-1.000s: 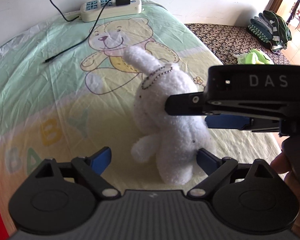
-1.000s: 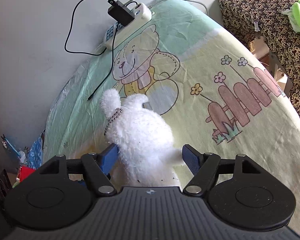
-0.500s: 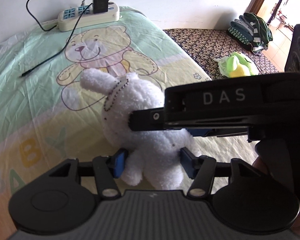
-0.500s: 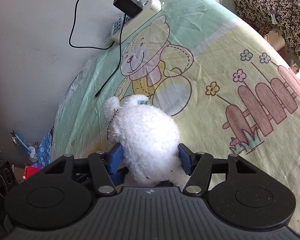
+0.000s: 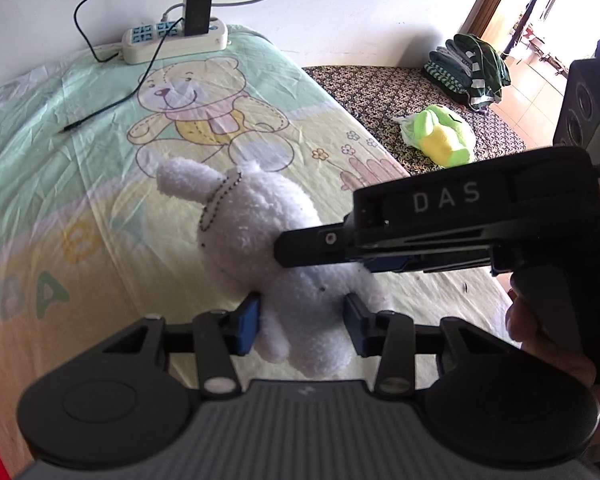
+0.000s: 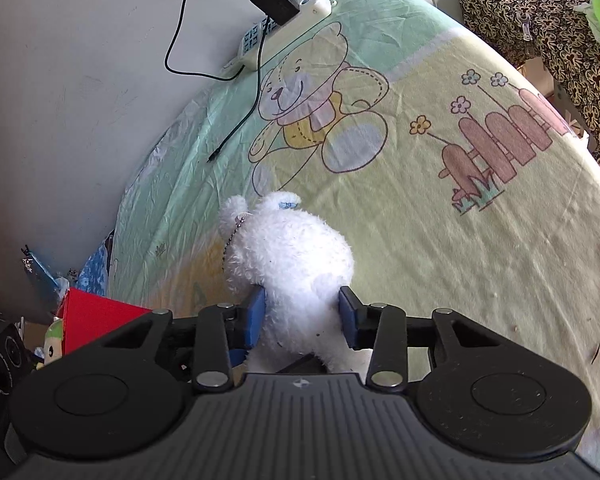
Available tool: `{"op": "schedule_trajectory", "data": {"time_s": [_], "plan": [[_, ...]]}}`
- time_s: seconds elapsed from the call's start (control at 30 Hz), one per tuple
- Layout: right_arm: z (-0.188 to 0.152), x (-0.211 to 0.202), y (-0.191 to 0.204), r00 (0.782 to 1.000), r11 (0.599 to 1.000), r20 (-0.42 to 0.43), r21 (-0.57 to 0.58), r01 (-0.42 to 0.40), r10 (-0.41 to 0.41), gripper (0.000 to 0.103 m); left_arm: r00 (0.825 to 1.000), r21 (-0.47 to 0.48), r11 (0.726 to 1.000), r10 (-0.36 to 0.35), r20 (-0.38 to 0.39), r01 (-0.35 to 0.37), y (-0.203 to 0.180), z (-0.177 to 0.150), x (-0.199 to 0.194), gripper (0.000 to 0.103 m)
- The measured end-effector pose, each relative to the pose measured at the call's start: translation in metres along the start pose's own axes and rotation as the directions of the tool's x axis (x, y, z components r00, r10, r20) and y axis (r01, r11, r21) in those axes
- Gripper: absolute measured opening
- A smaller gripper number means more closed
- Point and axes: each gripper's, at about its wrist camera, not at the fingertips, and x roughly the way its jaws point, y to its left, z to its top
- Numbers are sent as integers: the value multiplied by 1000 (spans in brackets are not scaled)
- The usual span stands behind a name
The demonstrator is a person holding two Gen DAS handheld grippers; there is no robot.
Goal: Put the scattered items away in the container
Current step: 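Close the right gripper on the white bunny's body, then lift the white bunny with the right gripper and carry it over the red box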
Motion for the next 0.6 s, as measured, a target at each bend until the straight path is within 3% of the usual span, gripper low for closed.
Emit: {"op": "schedule_trajectory", "data": {"time_s": [0.17,0.2,0.27,0.43,0.5,0.6], "plan": [[-29,1,9,998,1000,-59,-2,-8,8,41,1000,-6,1000,-3,-31,3,6,-32,-19,46],[-35,2,11,998,1000,-67,-21,-4,2,42,999,-2,1000,13,-40,-13,7,-39,-20,49],[-45,2,17,998,999,-53,-52,17,-19,48,998,-14,999,34,-45,-34,12,-47,-21,64],[-43,4,16,999,999,-15,-32,40,-40,61,999,-53,998,31,-27,-32,20,-45,-12,74],[-41,10,13,998,998,-9,-19,55,-55,67,999,-58,998,18,-31,-20,18,-40,-5,72],[-43,14,10,999,999,-16,4,52,-52,69,999,-48,999,-6,-31,5,9,-38,2,61]]}}
